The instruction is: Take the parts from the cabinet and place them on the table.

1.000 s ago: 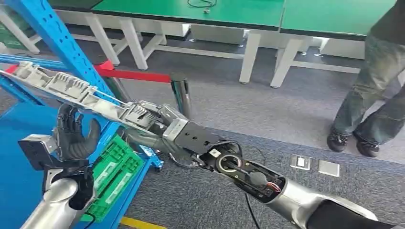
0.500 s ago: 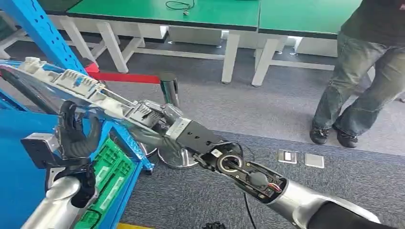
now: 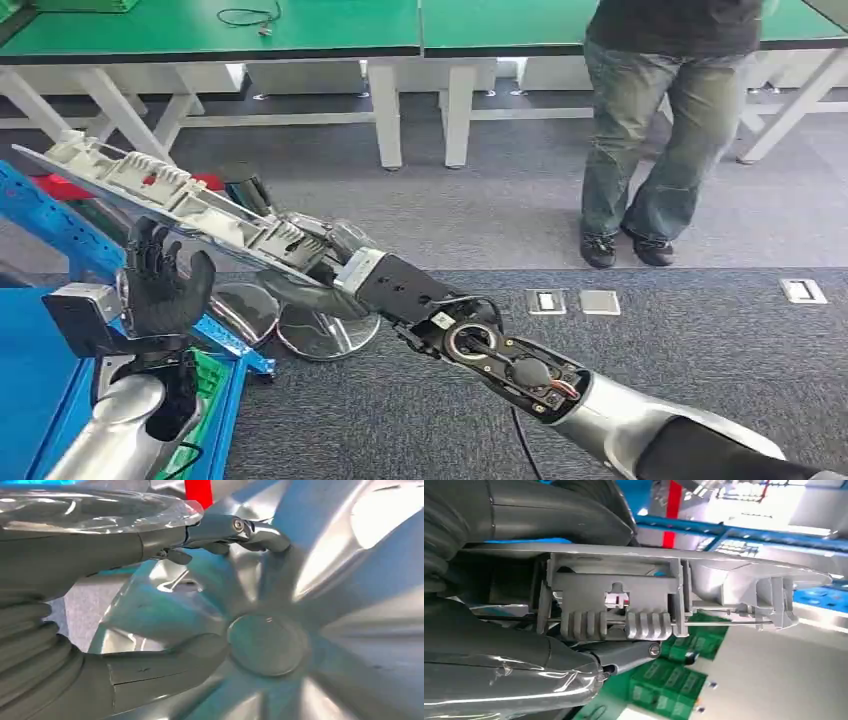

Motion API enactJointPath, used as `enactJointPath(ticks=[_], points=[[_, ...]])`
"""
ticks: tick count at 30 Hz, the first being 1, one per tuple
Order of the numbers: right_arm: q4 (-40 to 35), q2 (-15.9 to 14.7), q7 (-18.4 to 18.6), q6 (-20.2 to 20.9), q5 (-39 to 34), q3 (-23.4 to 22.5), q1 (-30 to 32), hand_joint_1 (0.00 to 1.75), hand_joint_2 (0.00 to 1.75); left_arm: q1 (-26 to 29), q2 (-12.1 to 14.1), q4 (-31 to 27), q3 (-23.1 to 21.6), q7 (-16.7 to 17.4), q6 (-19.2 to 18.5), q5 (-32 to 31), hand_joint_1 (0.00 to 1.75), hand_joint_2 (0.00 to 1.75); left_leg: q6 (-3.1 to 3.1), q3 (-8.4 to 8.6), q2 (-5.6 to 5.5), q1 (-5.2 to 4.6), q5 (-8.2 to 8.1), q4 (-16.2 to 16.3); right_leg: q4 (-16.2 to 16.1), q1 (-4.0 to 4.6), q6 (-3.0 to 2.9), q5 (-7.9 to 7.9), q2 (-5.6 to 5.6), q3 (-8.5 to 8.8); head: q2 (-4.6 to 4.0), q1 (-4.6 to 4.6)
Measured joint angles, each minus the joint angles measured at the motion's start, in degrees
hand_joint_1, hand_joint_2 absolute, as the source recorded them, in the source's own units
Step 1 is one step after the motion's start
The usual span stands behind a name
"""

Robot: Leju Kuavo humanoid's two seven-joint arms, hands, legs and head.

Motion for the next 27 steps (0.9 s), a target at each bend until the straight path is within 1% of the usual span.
enactJointPath(ticks=[1, 2, 3, 4, 5, 6, 7, 8, 9, 10, 11, 12, 13, 14, 15, 16, 17, 18, 19, 20, 21, 22, 23, 24, 25, 26, 27], points=[[0.1, 0.0, 0.0, 0.0, 0.1, 0.0, 0.0, 1.75, 1.75, -0.1, 0.0, 0.1, 0.0, -0.1, 0.0, 0.0, 0.00, 1.75, 0.03, 2.14, -0.22, 0.12, 2.46, -4.3, 0.1, -0.05, 0.09, 0.04, 0.97, -0.01, 0.00, -0.15], [0.1, 0.0, 0.0, 0.0, 0.2, 0.0, 0.0, 1.75, 1.75, -0.2, 0.0, 0.1, 0.0, -0.1, -0.1, 0.0, 0.00, 1.75, 0.08, 4.95, -1.04, 0.31, 5.33, -10.3, 0.4, -0.16, 0.27, -0.05, 1.86, -0.03, 0.00, -0.26], [0.1, 0.0, 0.0, 0.0, 0.3, 0.0, 0.0, 1.75, 1.75, -0.5, 0.0, 0.2, 0.0, -0.2, -0.2, 0.0, 0.00, 1.75, 0.12, 6.99, -3.40, 0.70, 6.36, -15.3, 0.7, -0.25, 0.59, -0.22, 2.61, -0.23, 0.00, -0.37], [0.2, 0.0, -0.2, 0.0, 0.4, 0.0, 0.0, 1.75, 1.75, -0.7, 0.0, 0.3, 0.0, -0.4, -0.2, 0.0, 0.00, 1.75, 0.15, 7.30, -3.93, 0.42, 6.12, -15.5, 0.9, 0.01, 1.05, -0.20, 3.16, -0.73, 0.00, -0.57], [0.2, 0.0, -0.2, 0.0, 0.4, -0.1, 0.0, 1.75, 1.75, -1.0, -0.1, 0.4, -0.1, -0.6, -0.2, 0.1, 0.00, 1.75, 0.57, 7.11, -3.05, 0.47, 6.28, -15.5, 0.9, -0.12, 1.34, -0.02, 3.64, -0.96, 0.00, -0.48], [0.3, 0.0, -0.2, 0.0, 0.4, -0.1, 0.0, 1.75, 1.75, -1.0, -0.1, 0.5, -0.1, -0.8, -0.2, 0.1, 0.00, 1.75, 0.76, 7.10, -2.73, 0.18, 6.22, -15.4, 0.8, -0.24, 1.62, 0.02, 3.94, -1.04, 0.00, -0.35], [0.4, 0.0, -0.2, 0.0, 0.4, -0.1, 0.1, 1.75, 1.75, -1.0, -0.1, 0.5, -0.1, -0.8, -0.3, 0.2, 0.00, 1.75, 1.15, 7.13, -2.29, -0.14, 6.19, -15.3, 0.6, -0.50, 2.00, 0.13, 4.45, -1.12, 0.00, -0.35], [0.5, 0.0, -0.2, 0.0, 0.4, -0.2, 0.1, 1.75, 1.75, -1.1, -0.4, 0.6, -0.1, -0.9, -0.3, 0.2, 0.00, 1.75, 1.68, 7.23, -1.51, 0.32, 6.49, -15.8, 0.7, -0.40, 2.48, 0.08, 5.04, -1.48, 0.00, -0.33], [0.5, 0.0, -0.2, 0.0, 0.4, -0.3, 0.2, 1.75, 1.75, -1.4, -0.5, 0.6, -0.1, -0.9, -0.3, 0.2, 0.00, 1.75, 2.04, 7.34, -0.74, 0.33, 6.63, -16.0, 1.8, -0.34, 2.52, -0.83, 2.51, -2.16, 0.00, -0.35], [0.5, 0.0, -0.3, 0.0, 0.4, -0.4, 0.0, 1.75, 1.75, -1.5, -0.7, 0.6, -0.2, -1.0, -0.4, 0.2, 0.00, 1.75, 2.57, 7.45, -0.39, 0.26, 6.52, -16.1, 5.0, 0.01, 2.72, -2.81, -0.82, -3.50, 0.00, 0.78], [0.6, 0.0, -0.3, 0.0, 0.4, -0.5, -0.1, 1.75, 1.75, -1.6, -0.8, 0.7, -0.2, -1.0, -0.5, 0.2, 0.00, 1.75, 2.74, 7.47, 0.16, 0.07, 6.45, -16.1, 9.8, -0.06, 2.94, -5.07, -2.55, -5.56, 0.00, 1.38], [0.6, 0.0, -0.3, 0.0, 0.4, -0.5, 0.0, 1.75, 1.75, -1.5, -0.8, 0.7, -0.2, -1.1, -0.5, 0.4, 0.00, 1.75, 2.88, 7.53, 0.84, -0.12, 6.36, -16.1, 15.3, -0.19, 3.10, -7.33, -3.35, -8.06, 0.00, 1.53], [0.6, 0.0, -0.4, 0.0, 0.4, -0.5, 0.1, 1.75, 1.75, -1.5, -0.8, 0.9, -0.2, -1.1, -0.5, 0.4, 0.00, 1.75, 2.96, 7.52, 1.51, -0.19, 6.29, -16.0, 19.7, -0.23, 3.20, -8.87, -3.59, -10.11, 0.00, 1.53], [0.7, 0.0, -0.3, 0.0, 0.4, -0.5, 0.2, 1.75, 1.75, -1.5, -0.8, 1.1, -0.2, -1.1, -0.5, 0.5, 0.00, 1.75, 2.99, 7.55, 2.21, -0.26, 6.22, -16.0, 21.4, -0.23, 3.21, -8.89, -3.62, -11.08, 0.00, 1.72], [0.8, 0.0, -0.3, 0.0, 0.4, -0.5, 0.2, 1.75, 1.75, -1.5, -0.8, 1.2, -0.2, -1.1, -0.6, 0.5, 0.00, 1.75, 2.94, 7.62, 2.92, -0.29, 6.10, -16.0, 20.0, -0.23, 3.15, -7.55, -3.64, -10.40, 0.00, 1.90], [0.9, 0.0, -0.4, 0.0, 0.4, -0.5, 0.2, 1.75, 1.75, -1.6, -0.8, 1.4, -0.2, -1.1, -0.6, 0.5, 0.00, 1.75, 2.86, 7.81, 3.59, -0.32, 5.97, -16.0, 15.8, -0.21, 3.00, -5.20, -3.82, -8.24, 0.00, 2.12], [0.9, 0.0, -0.4, 0.0, 0.5, -0.5, 0.2, 1.75, 1.75, -1.6, -0.9, 1.5, -0.2, -1.2, -0.6, 0.6, 0.00, 1.75, 2.71, 8.11, 4.23, -0.33, 5.76, -16.0, 10.2, -0.12, 2.74, -2.56, -4.60, -5.26, 0.00, 2.45], [0.9, 0.0, -0.4, 0.0, 0.5, -0.6, 0.2, 1.75, 1.75, -1.6, -1.0, 1.5, -0.2, -1.3, -0.6, 0.6, 0.00, 1.75, 2.47, 8.52, 4.77, -0.37, 5.50, -16.0, 4.5, 0.13, 2.36, -0.19, -6.63, -2.23, 0.00, 2.71], [0.9, 0.0, -0.5, 0.0, 0.5, -0.7, 0.2, 1.75, 1.75, -1.7, -1.0, 1.6, -0.2, -1.5, -0.7, 0.6, 0.00, 1.75, 2.22, 8.66, 5.21, -0.73, 5.31, -16.0, 2.1, 1.08, 2.24, -1.15, -9.08, -0.88, 0.00, 2.84], [0.9, 0.0, -0.6, 0.0, 0.6, -0.7, -0.1, 1.75, 1.75, -2.0, -1.0, 1.7, -0.2, -1.7, -0.7, 0.8, 0.00, 1.75, 1.99, 8.41, 5.79, -1.02, 5.25, -15.7, 1.2, 1.29, 1.62, -1.02, -8.74, -0.42, 0.00, 2.89], [0.9, 0.0, -0.6, 0.0, 0.6, -0.7, 0.0, 1.75, 1.75, -2.0, -1.0, 1.9, -0.2, -1.8, -0.7, 0.9, 0.00, 1.75, 1.81, 8.41, 6.41, -1.09, 5.32, -15.8, 1.4, 1.18, 1.44, -0.94, -8.15, -0.70, 0.00, 2.69], [0.9, 0.0, -0.6, 0.0, 0.7, -0.8, 0.1, 1.75, 1.75, -2.0, -1.1, 2.1, -0.2, -1.9, -0.8, 0.9, 0.00, 1.75, 1.58, 8.61, 7.40, -1.15, 5.25, -16.0, 1.4, 1.31, 1.25, -0.89, -7.20, -0.92, 0.00, 2.36], [1.0, 0.0, -0.6, 0.0, 0.7, -0.9, 0.2, 1.75, 1.75, -2.1, -1.2, 2.2, -0.2, -2.0, -0.8, 1.0, 0.00, 1.75, 1.28, 8.81, 8.42, -1.11, 5.14, -16.0, 1.2, 1.29, 0.87, -0.67, -6.22, -0.87, 0.00, 2.23], [1.0, 0.0, -0.6, 0.0, 0.8, -0.9, 0.2, 1.75, 1.75, -2.2, -1.3, 2.3, -0.2, -2.1, -0.8, 1.0, 0.00, 1.75, 0.76, 8.88, 7.84, -0.85, 4.54, -15.9, 0.6, 0.98, 0.52, -0.45, -5.54, -0.39, 0.00, 2.27], [1.0, 0.0, -0.7, 0.0, 0.8, -1.1, 0.1, 1.75, 1.75, -2.4, -1.3, 2.5, -0.2, -2.3, -0.8, 1.0, 0.00, 1.75, 0.59, 8.43, 4.29, -0.50, 3.27, -14.2, 0.5, 0.78, 0.19, -0.21, -4.79, -0.24, 0.00, 2.03], [1.0, 0.0, -0.6, 0.0, 0.9, -1.1, 0.0, 1.75, 1.75, -2.7, -1.3, 2.6, -0.2, -2.4, -0.8, 1.0, 0.00, 1.75, 0.55, 6.55, 1.85, -0.41, 1.14, -10.4, 0.5, 0.64, -0.02, -0.10, -4.21, -0.36, 0.00, 1.99], [1.0, 0.0, -0.7, 0.1, 0.9, -1.1, 0.0, 1.75, 1.75, -2.7, -1.3, 2.7, -0.2, -2.5, -0.6, 1.0, 0.00, 1.75, 0.46, 3.70, 0.57, -0.33, -1.18, -4.9, 0.5, 0.59, -0.23, -0.02, -3.50, -0.42, 0.00, 1.53]])
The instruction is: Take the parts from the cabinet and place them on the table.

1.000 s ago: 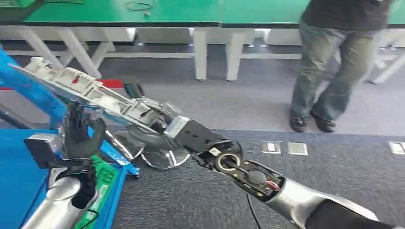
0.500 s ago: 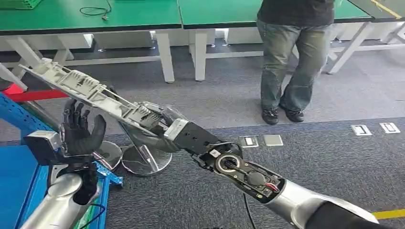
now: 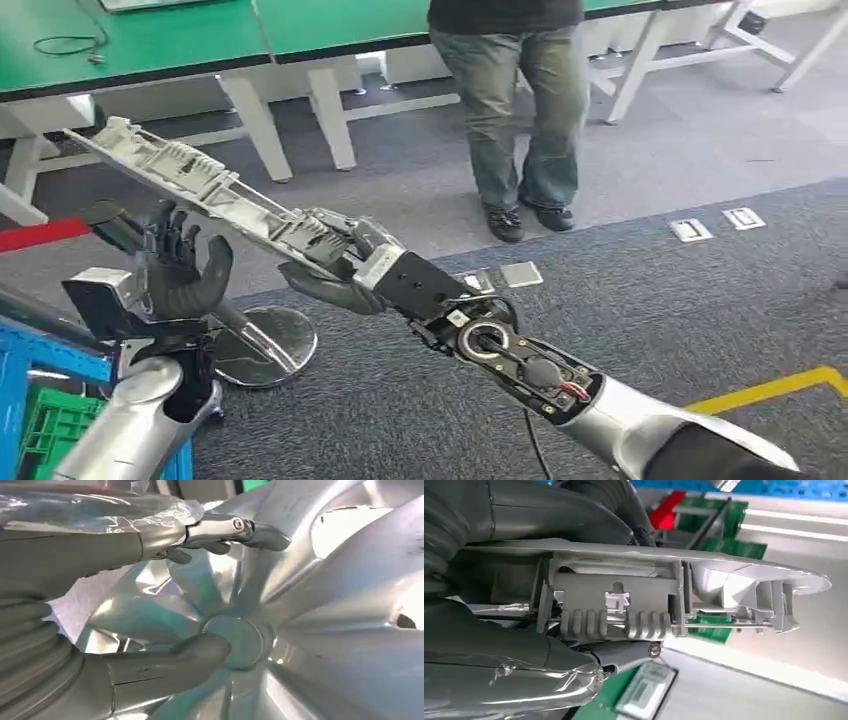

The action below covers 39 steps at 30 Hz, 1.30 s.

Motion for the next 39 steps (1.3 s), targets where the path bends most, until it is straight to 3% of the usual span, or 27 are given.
enactJointPath(ticks=[1, 2, 3, 5, 6, 7, 8, 11, 13, 17, 19, 20, 21, 22, 23, 24, 25, 28, 29, 30, 31, 33, 34, 35, 37, 38, 39], points=[[0.0, 0.0, 0.0, 0.2, 0.0, 0.0, 0.1, 1.75, 1.75, 0.1, 0.0, 0.1, 0.0, 0.0, 0.2, 0.0, 0.00, 1.75, -0.11, -2.88, -0.61, -0.01, -1.75, 5.4, 0.0, 0.00, -0.03, 0.01, 0.89, -0.09, 0.00, -0.83], [0.1, 0.0, 0.0, 0.3, 0.0, 0.0, 0.2, 1.75, 1.75, 0.3, 0.2, 0.3, 0.0, 0.0, 0.4, 0.0, 0.00, 1.75, -0.19, -4.89, -0.77, -0.01, -1.97, 8.5, 0.0, 0.00, -0.04, 0.02, 1.88, -0.09, 0.00, -1.18], [0.1, 0.0, 0.1, 0.3, 0.0, 0.0, 0.3, 1.75, 1.75, 0.5, 0.2, 0.3, 0.0, 0.0, 0.6, -0.1, 0.00, 1.75, -0.16, -5.26, -0.78, -0.02, -0.67, 8.1, 0.0, 0.00, -0.03, 0.02, 2.86, -0.02, 0.00, -1.40], [0.1, 0.0, 0.2, 0.4, 0.0, 0.0, 0.3, 1.75, 1.75, 0.6, 0.3, 0.4, 0.0, 0.0, 0.7, -0.2, 0.00, 1.75, 0.13, -2.24, -1.05, 0.03, 4.56, 0.3, 0.2, -0.01, -0.01, 0.01, 4.61, 0.09, 0.00, -1.83], [0.1, 0.0, 0.2, 0.4, 0.0, 0.0, 0.2, 1.75, 1.75, 0.4, 0.3, 0.4, 0.0, 0.0, 0.7, -0.3, 0.00, 1.75, 0.35, 0.34, -2.17, 0.15, 7.56, -5.5, 0.3, -0.02, 0.05, -0.04, 5.43, 0.17, 0.00, -1.99], [0.1, 0.0, 0.2, 0.4, -0.2, 0.0, 0.2, 1.75, 1.75, 0.3, 0.3, 0.4, 0.0, 0.0, 0.7, -0.4, 0.00, 1.75, 0.65, 1.73, -5.74, 0.49, 8.58, -9.7, 0.4, -0.20, 0.20, -0.12, 6.04, -0.13, 0.00, -2.10], [0.1, 0.0, 0.3, 0.3, -0.4, 0.0, 0.1, 1.75, 1.75, 0.3, 0.3, 0.4, 0.0, 0.0, 0.7, -0.4, 0.00, 1.75, 0.60, 2.26, -6.57, 0.89, 8.39, -10.9, 0.7, 0.09, 0.55, -0.12, 6.81, -0.68, 0.00, -2.01], [0.1, 0.0, 0.7, 0.1, -0.8, -0.1, 0.3, 1.75, 1.75, 0.4, 0.2, 0.4, 0.0, 0.0, 0.7, -0.6, 0.00, 1.75, 1.00, 2.34, -4.66, 0.21, 8.34, -10.8, 0.2, -0.72, 1.74, 0.26, 8.82, -1.20, 0.00, -2.01], [0.1, -0.1, 0.9, -0.2, -1.0, -0.2, 0.3, 1.75, 1.75, 0.3, 0.1, 0.4, 0.0, 0.0, 0.6, -0.8, 0.00, 1.75, 1.48, 2.71, -3.59, 0.87, 8.67, -11.6, 0.6, -0.47, 1.95, -0.11, 7.34, -1.65, 0.00, -1.90], [0.1, -0.1, 0.9, -0.2, -1.0, -0.2, 0.3, 1.75, 1.75, 0.3, 0.1, 0.4, 0.0, 0.0, 0.6, -0.8, 0.00, 1.75, 1.48, 2.71, -3.59, 0.87, 8.67, -11.6, 0.6, -0.47, 1.95, -0.11, 7.34, -1.65, 0.00, -1.90], [0.0, -0.1, 0.9, -0.2, -1.0, -0.2, 0.3, 1.75, 1.75, 0.2, 0.1, 0.4, 0.0, 0.0, 0.6, -0.8, 0.00, 1.75, 1.51, 2.83, -3.34, 0.82, 8.68, -11.7, 0.8, -0.41, 2.01, -0.29, 6.32, -1.97, 0.00, -1.85], [0.0, -0.2, 1.1, -0.5, -1.2, -0.4, 0.0, 1.75, 1.75, 0.3, -0.1, 0.4, 0.0, 0.0, 0.6, -1.0, 0.00, 1.75, 2.25, 3.32, -2.17, 0.56, 8.45, -11.8, 6.6, -0.08, 2.45, -3.61, 1.28, -4.33, 0.00, -0.68], [0.0, -0.5, 1.5, -1.0, -1.7, -0.7, 0.3, 1.75, 1.75, 0.7, 0.0, 0.4, 0.0, 0.0, 0.6, -1.2, 0.00, 1.75, 2.43, 3.65, 0.46, 0.26, 8.12, -11.7, 20.2, -0.84, 3.03, -8.07, 0.04, -11.00, 0.00, -0.28], [0.0, -1.2, 2.1, -1.5, -1.7, -1.2, 0.6, 1.75, 1.75, 1.0, 0.0, 0.4, 0.0, 0.2, 0.5, -1.6, 0.00, 1.75, 1.81, 4.61, 2.85, 0.30, 7.34, -11.7, 7.1, -1.16, 3.17, -0.83, -1.74, -4.34, 0.00, 0.63], [-0.1, -1.3, 2.4, -1.8, -1.7, -1.5, 0.6, 1.75, 1.75, 1.0, 0.0, 0.4, 0.0, 0.3, 0.4, -1.8, 0.00, 1.75, 1.51, 4.96, 3.36, 0.15, 7.05, -11.7, 2.3, -1.08, 3.17, 0.58, -4.10, -1.85, 0.00, 1.05], [-0.4, -1.5, 2.7, -2.3, -1.7, -1.7, 0.6, 1.75, 1.75, 1.0, 0.0, 0.3, 0.0, 0.4, 0.2, -2.0, 0.00, 1.75, 1.11, 4.89, 3.66, -0.42, 6.77, -11.3, 0.8, 0.03, 3.12, -0.17, -5.06, -0.31, 0.00, 1.23], [-0.8, -1.7, 2.9, -2.6, -1.7, -2.0, 0.7, 1.75, 1.75, 1.1, 0.0, 0.3, 0.0, 0.5, 0.1, -2.2, 0.00, 1.75, 0.97, 4.86, 3.91, -0.41, 6.86, -11.4, 0.9, -0.38, 2.36, -0.13, -4.55, -0.75, 0.00, 0.92], [-1.5, -2.9, 3.5, -3.2, -1.6, -3.0, 1.3, 1.75, 1.75, 1.5, 0.0, 0.2, 0.0, 0.6, 0.0, -2.3, 0.00, 1.75, 0.16, 5.29, 6.23, -0.14, 6.56, -11.4, 0.7, 0.12, 1.40, 0.10, -2.34, -0.89, 0.00, 0.35], [-1.9, -3.1, 4.0, -3.7, -1.5, -3.3, 1.5, 1.75, 1.75, 1.4, 0.0, 0.2, 0.0, 0.6, 0.0, -2.4, 0.00, 1.75, -0.35, 5.15, 4.99, 0.21, 5.61, -10.7, 0.4, -0.24, 0.93, 0.32, -1.82, -0.49, 0.00, 0.40], [-2.4, -3.5, 4.5, -4.3, -1.5, -3.7, 1.6, 1.75, 1.75, 1.5, 0.0, 0.1, 0.0, 0.7, -0.1, -2.4, 0.00, 1.75, -0.37, 4.24, 2.20, 0.27, 4.08, -8.5, 0.3, -0.21, 0.72, 0.42, -1.23, -0.55, 0.00, -0.02], [-2.9, -3.8, 5.0, -4.7, -1.5, -4.1, 1.8, 1.75, 1.75, 1.6, 0.1, 0.1, 0.0, 0.9, -0.2, -2.5, 0.00, 1.75, -0.25, 1.86, 0.39, 0.31, 1.57, -3.6, 0.3, -0.23, 0.28, 0.51, -0.64, -0.66, 0.00, -0.39], [-3.9, -4.8, 5.8, -5.3, -1.4, -4.9, 2.5, 1.75, 1.75, 2.3, 0.3, 0.0, 0.0, 1.4, -0.4, -2.6, 0.00, 1.75, -0.18, -3.15, -0.65, 0.21, -1.98, 6.1, 0.3, -0.13, 0.11, 0.56, 0.89, -0.76, 0.00, -1.27], [-4.4, -5.4, 6.3, -5.5, -1.4, -5.4, 3.0, 1.75, 1.75, 2.8, 0.4, 0.0, 0.0, 1.7, -0.4, -2.8, 0.00, 1.75, -0.10, -4.63, -0.73, 0.20, -2.14, 8.4, 0.3, -0.05, 0.10, 0.57, 1.70, -0.75, 0.00, -1.51], [-4.8, -6.1, 6.9, -5.8, -1.4, -6.0, 3.5, 1.75, 1.75, 3.2, 0.6, -0.2, 0.1, 1.8, -0.4, -2.8, 0.00, 1.75, 0.08, -4.66, -0.76, 0.20, -0.96, 7.8, 0.4, -0.03, 0.10, 0.57, 2.55, -0.72, 0.00, -1.70], [-5.9, -7.3, 8.0, -6.4, -1.2, -7.5, 4.5, 1.75, 1.75, 3.3, 0.7, -0.7, 0.1, 2.3, -0.5, -3.0, 0.00, 1.75, 0.70, -1.17, -1.25, 0.20, 4.23, -0.6, 0.5, -0.02, 0.11, 0.57, 4.13, -0.71, 0.00, -1.88], [-6.6, -7.8, 8.2, -6.6, -1.1, -8.3, 4.9, 1.75, 1.75, 3.2, 0.7, -1.1, 0.1, 2.4, -0.5, -3.1, 0.00, 1.75, 1.11, 1.50, -2.92, 0.20, 7.04, -6.3, 0.7, -0.04, 0.13, 0.56, 4.84, -0.71, 0.00, -1.94], [-7.2, -8.3, 8.4, -6.8, -0.8, -9.1, 5.2, 1.75, 1.75, 3.2, 0.8, -1.3, 0.1, 2.4, -0.5, -3.2, 0.00, 1.75, 1.57, 3.07, -5.25, 0.32, 7.42, -10.1, 0.7, -0.08, 0.24, 0.53, 5.44, -0.96, 0.00, -1.99]])
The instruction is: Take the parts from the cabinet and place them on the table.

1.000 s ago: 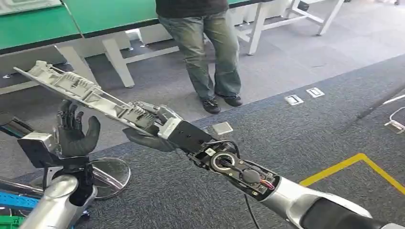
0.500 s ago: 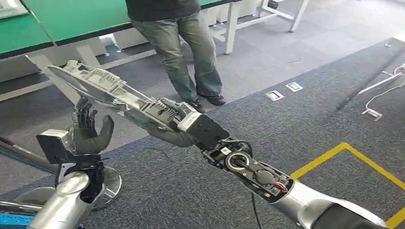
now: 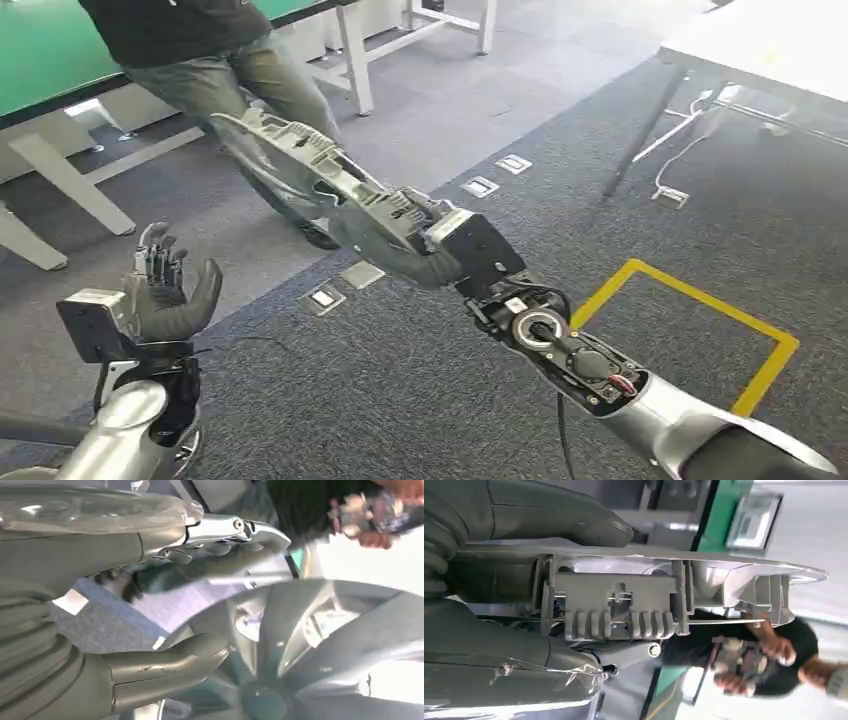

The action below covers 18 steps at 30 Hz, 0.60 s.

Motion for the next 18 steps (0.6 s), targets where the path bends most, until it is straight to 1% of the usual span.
enactJointPath(ticks=[1, 2, 4, 5, 6, 7, 8, 9, 10, 11, 12, 13, 14, 15, 16, 17, 18], points=[[-0.6, -0.5, 0.2, -0.2, 0.2, -0.7, 0.1, 1.75, 1.75, 0.1, 0.0, -0.1, 0.0, 0.1, 0.0, 0.0, 0.00, 1.75, -0.27, 0.29, 0.51, -0.02, 0.01, -0.5, 0.1, 0.06, 0.37, 0.03, 0.72, -0.25, 0.00, 0.26], [-1.3, -1.0, 0.3, -0.3, 0.4, -1.5, 0.4, 1.75, 1.75, 0.1, 0.0, -0.3, 0.0, 0.2, 0.0, 0.0, 0.00, 1.75, -0.24, 0.26, 1.15, -0.32, -0.01, -0.4, 0.1, -0.26, 0.82, 0.12, 1.20, -0.43, 0.00, 0.33], [-2.5, -2.1, 0.6, -0.7, 0.6, -3.1, 1.3, 1.75, 1.75, 0.0, 0.1, -0.7, 0.0, 0.2, 0.0, 0.0, 0.00, 1.75, 0.15, 0.48, 2.11, -0.55, 0.09, -0.6, -0.3, -0.52, 1.58, 0.39, 2.28, -0.53, 0.00, 0.15], [-3.0, -2.7, 0.8, -0.7, 0.7, -3.8, 1.6, 1.75, 1.75, 0.0, -0.1, -1.0, 0.0, 0.2, 0.0, 0.0, 0.00, 1.75, 0.66, 0.87, 3.14, 0.21, 0.50, -1.6, 0.1, -0.34, 1.75, 0.00, 1.29, -0.89, 0.00, 0.28], [-3.5, -3.3, 0.8, -0.7, 0.8, -4.7, 1.8, 1.75, 1.75, 0.1, -0.2, -1.1, 0.0, 0.2, 0.0, 0.0, 0.00, 1.75, 0.97, 1.30, 3.67, 0.00, 0.53, -1.9, 1.7, -0.02, 2.00, -1.32, -2.51, -1.70, 0.00, 0.80], [-3.9, -3.7, 0.9, -0.7, 0.9, -5.3, 1.9, 1.75, 1.75, 0.1, -0.2, -1.4, 0.0, 0.2, 0.0, 0.0, 0.00, 1.75, 1.18, 1.44, 4.19, -0.13, 0.52, -2.0, 5.6, -0.18, 2.25, -3.63, -4.44, -3.37, 0.00, 1.42], [-4.2, -4.0, 0.9, -0.7, 0.9, -5.8, 1.9, 1.75, 1.75, 0.1, -0.2, -1.4, 0.0, 0.2, 0.0, 0.0, 0.00, 1.75, 1.28, 1.48, 4.87, -0.23, 0.44, -2.0, 10.5, -0.40, 2.49, -5.86, -5.00, -5.59, 0.00, 1.66], [-4.5, -4.3, 0.9, -0.7, 0.9, -6.3, 2.1, 1.75, 1.75, 0.3, -0.2, -1.4, 0.0, 0.2, 0.0, 0.0, 0.00, 1.75, 1.32, 1.48, 5.62, -0.24, 0.38, -2.0, 15.4, -0.59, 2.74, -7.74, -5.18, -7.90, 0.00, 1.77], [-4.7, -4.5, 0.9, -0.8, 1.1, -6.7, 2.2, 1.75, 1.75, 0.4, -0.2, -1.4, 0.0, 0.2, 0.0, 0.0, 0.00, 1.75, 1.30, 1.48, 6.33, -0.22, 0.29, -2.0, 19.0, -0.83, 3.07, -8.78, -5.25, -9.61, 0.00, 1.90], [-4.9, -4.7, 1.1, -1.1, 1.3, -7.1, 2.5, 1.75, 1.75, 0.6, -0.2, -1.4, 0.0, 0.2, -0.1, 0.0, 0.00, 1.75, 1.19, 1.59, 7.02, -0.15, 0.15, -2.0, 19.4, -1.17, 3.34, -8.24, -5.33, -9.80, 0.00, 2.23], [-5.3, -4.9, 1.2, -1.3, 1.4, -7.5, 2.9, 1.75, 1.75, 0.7, -0.3, -1.4, 0.0, 0.3, -0.2, 0.0, 0.00, 1.75, 0.99, 1.67, 7.63, -0.07, 0.00, -1.9, 16.8, -1.55, 3.69, -6.38, -5.57, -8.40, 0.00, 2.36], [-5.7, -5.4, 1.3, -1.4, 1.4, -8.0, 3.1, 1.75, 1.75, 0.7, -0.3, -1.5, 0.0, 0.3, -0.3, 0.0, 0.00, 1.75, 0.71, 1.79, 8.11, 0.06, -0.20, -1.8, 12.3, -1.85, 3.97, -4.06, -6.08, -5.97, 0.00, 2.58], [-6.0, -5.7, 1.4, -1.4, 1.4, -8.5, 3.2, 1.75, 1.75, 0.7, -0.3, -1.5, 0.0, 0.3, -0.3, 0.0, 0.00, 1.75, 0.32, 1.99, 8.60, 0.14, -0.47, -1.6, 6.4, -2.08, 4.24, -1.48, -7.51, -2.88, 0.00, 2.91], [-6.2, -5.9, 1.4, -1.4, 1.5, -8.8, 3.2, 1.75, 1.75, 0.7, -0.3, -1.6, 0.0, 0.3, -0.3, 0.0, 0.00, 1.75, -0.14, 2.08, 8.91, -0.07, -0.82, -1.4, 1.9, -2.12, 4.55, -0.47, -10.39, -0.75, 0.00, 3.41], [-6.4, -5.9, 1.5, -1.4, 1.5, -9.0, 3.1, 1.75, 1.75, 0.8, -0.2, -1.8, 0.0, 0.3, -0.3, 0.0, 0.00, 1.75, -0.65, 1.81, 9.41, -0.64, -1.16, -0.8, 0.7, -1.00, 4.29, -1.22, -10.85, 0.53, 0.00, 4.00], [-6.7, -5.9, 1.5, -1.9, 1.7, -9.2, 3.2, 1.75, 1.75, 0.8, -0.2, -1.9, 0.0, 0.3, -0.4, 0.0, 0.00, 1.75, -0.83, 1.79, 9.78, -0.70, -1.01, -0.8, 1.0, -1.38, 3.27, -1.15, -10.29, 0.13, 0.00, 3.43], [-7.1, -6.0, 1.7, -2.6, 2.2, -9.5, 3.4, 1.75, 1.75, 0.8, -0.3, -1.9, 0.0, 0.4, -0.6, 0.1, 0.00, 1.75, -0.97, 1.90, 10.43, -0.68, -1.06, -0.5, 1.0, -1.22, 3.10, -1.10, -9.50, -0.15, 0.00, 2.75]])
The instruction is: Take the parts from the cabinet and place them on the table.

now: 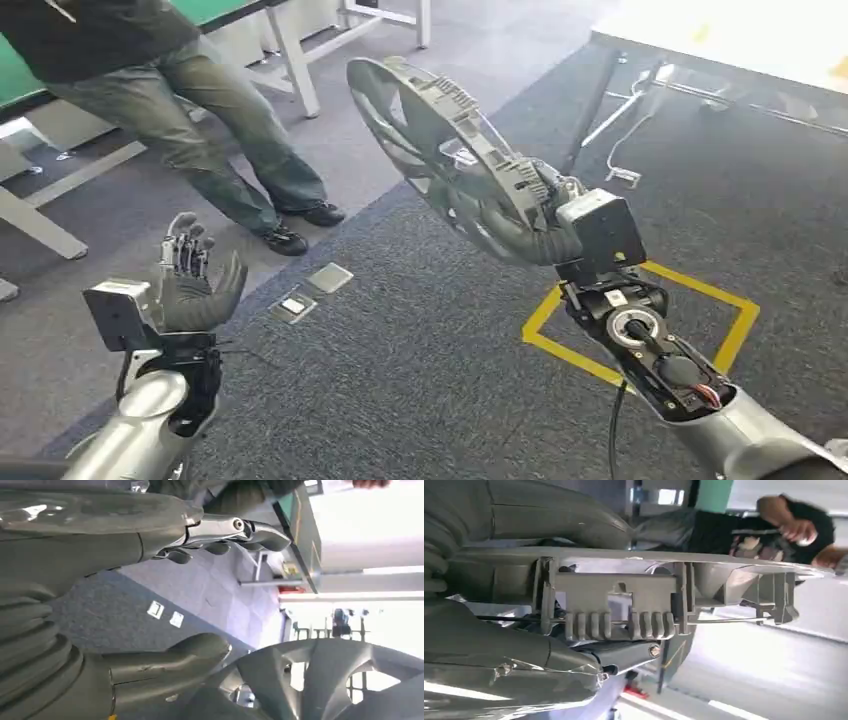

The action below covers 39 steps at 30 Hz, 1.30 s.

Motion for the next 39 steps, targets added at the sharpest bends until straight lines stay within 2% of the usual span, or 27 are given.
enactJointPath(ticks=[2, 4, 5, 7, 8, 9, 11, 12, 13, 14, 17, 18, 19, 20, 22, 23, 24, 26, 27, 28, 29, 32, 33, 35, 37, 38, 39], points=[[-0.8, -0.4, 0.4, -0.9, 0.4, -1.1, 0.8, 1.75, 1.75, -0.1, -0.2, 0.0, 0.0, 0.0, -0.5, 0.1, 0.00, 1.75, -0.79, 0.34, 1.36, 0.42, -0.53, 0.0, -0.1, 0.27, -0.91, 0.00, 1.50, 0.16, 0.00, -0.26], [-1.8, -0.7, 0.6, -1.0, 0.5, -2.5, 1.3, 1.75, 1.75, -0.3, -0.2, -0.1, 0.0, -0.2, -0.5, 0.1, 0.00, 1.75, -0.79, -1.46, -3.51, 0.78, -3.40, 4.4, -0.3, 0.05, -1.62, 0.18, 2.67, 0.37, 0.00, -0.70], [-2.1, -0.8, 0.6, -1.0, 0.5, -3.1, 1.5, 1.75, 1.75, -0.3, -0.2, 0.0, 0.0, -0.2, -0.6, 0.3, 0.00, 1.75, -0.62, -4.16, -4.78, 0.77, -5.76, 9.8, -0.3, 0.11, -1.90, 0.19, 3.50, 0.34, 0.00, -1.15], [-2.8, -0.9, 0.7, -0.8, 0.9, -4.2, 2.2, 1.75, 1.75, -0.3, -0.1, 0.1, 0.0, -0.2, -0.7, 0.7, 0.00, 1.75, -0.29, -9.37, -5.72, 0.51, -8.56, 19.0, -0.3, 0.43, -2.21, 0.16, 5.17, 0.36, 0.00, -2.06], [-3.0, -1.0, 0.8, -0.6, 1.1, -4.7, 2.7, 1.75, 1.75, -0.3, -0.1, 0.1, 0.0, -0.2, -0.9, 0.9, 0.00, 1.75, 0.02, -10.66, -5.88, 0.34, -8.09, 20.3, -0.3, 0.67, -2.33, 0.16, 6.09, 0.42, 0.00, -2.27], [-3.2, -1.1, 0.9, -0.4, 1.2, -5.3, 3.0, 1.75, 1.75, -0.3, -0.1, 0.1, 0.0, -0.2, -0.9, 1.1, 0.00, 1.75, 0.43, -10.45, -5.95, 0.16, -6.41, 18.8, -0.3, 0.78, -2.34, 0.16, 7.02, 0.48, 0.00, -2.32], [-3.5, -1.2, 1.0, 0.3, 1.3, -6.3, 3.8, 1.75, 1.75, -0.6, 0.0, 0.1, 0.0, 0.2, -0.9, 1.1, 0.00, 1.75, 1.46, -6.70, -6.96, -0.30, -0.72, 9.3, -0.3, 0.85, -2.34, 0.16, 8.79, 0.67, 0.00, -2.45], [-3.7, -1.2, 1.0, 0.6, 1.5, -6.6, 4.1, 1.75, 1.75, -0.8, 0.1, 0.1, 0.0, 0.4, -0.8, 1.1, 0.00, 1.75, 2.01, -4.18, -9.10, -0.54, 1.99, 3.6, -0.3, 0.75, -2.33, 0.16, 9.60, 0.67, 0.00, -2.54], [-3.8, -1.2, 0.8, 0.8, 1.7, -7.0, 4.4, 1.75, 1.75, -1.1, 0.3, 0.1, 0.0, 0.6, -0.7, 1.1, 0.00, 1.75, 2.36, -2.99, -11.03, -0.47, 1.87, 1.1, -0.2, 1.08, -2.26, 0.14, 10.27, 0.37, 0.00, -2.64], [-3.8, -1.2, 0.7, 0.8, 1.9, -7.4, 4.7, 1.75, 1.75, -1.3, 0.3, 0.1, 0.0, 0.7, -0.7, 1.0, 0.00, 1.75, 2.03, -2.93, -10.18, -0.30, 1.92, 0.4, -0.1, 0.84, -2.12, 0.19, 10.86, 0.27, 0.00, -2.45], [-3.8, -1.3, 0.3, 0.9, 2.1, -8.7, 5.7, 1.75, 1.75, -1.6, 0.4, 0.1, 0.0, 0.8, -0.6, 1.0, 0.00, 1.75, 2.38, -2.40, -8.63, -0.39, 2.00, -0.3, -0.7, 0.52, -1.14, 0.43, 12.71, -0.09, 0.00, -2.58], [-3.8, -1.3, 0.1, 0.9, 2.1, -9.0, 6.0, 1.75, 1.75, -1.7, 0.4, 0.1, 0.0, 0.8, -0.7, 1.0, 0.00, 1.75, 2.50, -1.91, -7.48, -0.01, 2.34, -1.2, 0.1, 0.65, -1.13, -0.25, 10.68, -0.71, 0.00, -2.47], [-3.8, -1.3, -0.3, 0.9, 2.2, -9.1, 6.0, 1.75, 1.75, -1.8, 0.3, 0.1, 0.0, 0.8, -0.8, 0.9, 0.00, 1.75, 2.70, -1.64, -7.24, -0.05, 2.39, -1.5, 2.4, 1.10, -0.91, -1.99, 7.43, -1.59, 0.00, -2.03], [-3.8, -1.4, -0.7, 0.9, 2.2, -9.4, 6.0, 1.75, 1.75, -2.0, 0.3, 0.1, 0.0, 0.8, -1.0, 0.9, 0.00, 1.75, 2.84, -1.58, -6.65, -0.05, 2.38, -1.5, 6.5, 1.04, -0.62, -4.15, 5.66, -3.39, 0.00, -1.46], [-3.8, -1.4, -1.2, 0.9, 2.2, -9.6, 6.4, 1.75, 1.75, -1.9, 0.5, 0.3, 0.0, 0.8, -1.2, 0.9, 0.00, 1.75, 2.83, -1.55, -5.34, -0.06, 2.26, -1.5, 16.0, 0.66, -0.13, -7.86, 4.33, -7.71, 0.00, -1.18], [-3.7, -1.4, -1.4, 0.9, 2.2, -9.7, 6.5, 1.75, 1.75, -1.9, 0.5, 0.4, 0.0, 0.8, -1.3, 0.9, 0.00, 1.75, 2.76, -1.54, -4.68, 0.04, 2.14, -1.5, 18.4, 0.41, 0.10, -8.24, 4.11, -8.88, 0.00, -0.96], [-3.7, -1.4, -1.5, 0.9, 2.2, -9.9, 6.7, 1.75, 1.75, -1.9, 0.5, 0.5, 0.0, 0.8, -1.3, 0.8, 0.00, 1.75, 2.58, -1.44, -4.07, 0.14, 2.02, -1.5, 17.4, 0.07, 0.39, -7.07, 3.96, -8.49, 0.00, -0.55], [-3.6, -1.4, -1.7, 0.9, 2.2, -10.1, 6.7, 1.75, 1.75, -1.9, 0.5, 0.6, 0.0, 0.8, -1.3, 0.7, 0.00, 1.75, 2.04, -1.13, -2.88, 0.39, 1.62, -1.3, 7.9, -0.43, 0.91, -2.01, 2.95, -3.66, 0.00, 0.09], [-3.7, -1.4, -1.8, 0.9, 2.2, -10.3, 6.7, 1.75, 1.75, -2.0, 0.5, 0.6, 0.0, 0.8, -1.3, 0.6, 0.00, 1.75, 1.68, -0.87, -2.34, 0.53, 1.28, -1.0, 2.3, -0.49, 1.11, 0.47, 1.24, -0.69, 0.00, 0.35], [-3.6, -1.4, -1.9, 0.9, 2.2, -10.3, 6.6, 1.75, 1.75, -2.1, 0.6, 0.6, 0.0, 0.8, -1.3, 0.5, 0.00, 1.75, 1.24, -0.82, -1.98, 0.06, 0.96, -0.9, 0.0, 0.25, 1.50, -0.58, -1.18, 0.67, 0.00, 0.67], [-3.6, -1.4, -2.1, 0.9, 2.2, -10.3, 6.4, 1.75, 1.75, -2.2, 0.6, 0.6, 0.0, 0.8, -1.3, 0.4, 0.00, 1.75, 1.01, -1.07, -1.47, -0.12, 0.84, -0.2, -0.6, 0.41, 0.33, -0.31, -0.56, 1.10, 0.00, 1.05], [-3.6, -1.4, -2.1, 0.9, 2.2, -10.5, 6.7, 1.75, 1.75, -2.3, 0.7, 0.6, 0.0, 0.7, -1.4, 0.2, 0.00, 1.75, 0.47, -0.74, 0.42, -0.21, 0.75, -0.3, -0.1, 0.57, -0.99, -0.32, 1.58, 0.51, 0.00, -0.22], [-3.6, -1.4, -2.1, 0.9, 2.2, -10.6, 6.7, 1.75, 1.75, -2.5, 0.7, 0.6, 0.0, 0.7, -1.5, 0.2, 0.00, 1.75, -0.06, -0.92, -0.32, 0.12, 0.03, 0.0, -0.4, 0.23, -1.60, -0.18, 2.21, 0.88, 0.00, -0.11], [-3.7, -1.4, -2.2, 0.9, 2.2, -10.7, 6.3, 1.75, 1.75, -2.6, 0.8, 0.7, 0.0, 0.6, -1.5, 0.2, 0.00, 1.75, -0.13, -3.21, -4.81, 0.47, -3.23, 5.7, -0.3, 0.22, -2.26, -0.04, 3.26, 0.76, 0.00, -0.81], [-3.7, -1.4, -2.1, 0.9, 2.2, -10.7, 6.3, 1.75, 1.75, -2.4, 0.9, 0.7, 0.0, 0.6, -1.5, 0.2, 0.00, 1.75, -0.14, -8.90, -5.79, 0.38, -7.32, 16.5, -0.3, 0.38, -2.62, 0.00, 4.68, 0.67, 0.00, -1.86], [-3.7, -1.4, -2.1, 0.9, 2.3, -10.7, 6.4, 1.75, 1.75, -2.3, 0.9, 0.7, 0.0, 0.8, -1.5, 0.3, 0.00, 1.75, -0.02, -10.83, -5.83, 0.32, -7.72, 19.5, -0.3, 0.59, -2.68, 0.04, 5.52, 0.65, 0.00, -2.10], [-3.7, -1.4, -1.9, 0.9, 2.4, -10.7, 6.4, 1.75, 1.75, -2.2, 1.0, 0.7, 0.0, 0.9, -1.5, 0.3, 0.00, 1.75, 0.25, -11.28, -5.85, 0.22, -6.83, 19.6, -0.3, 0.74, -2.74, 0.08, 6.32, 0.67, 0.00, -2.23]])
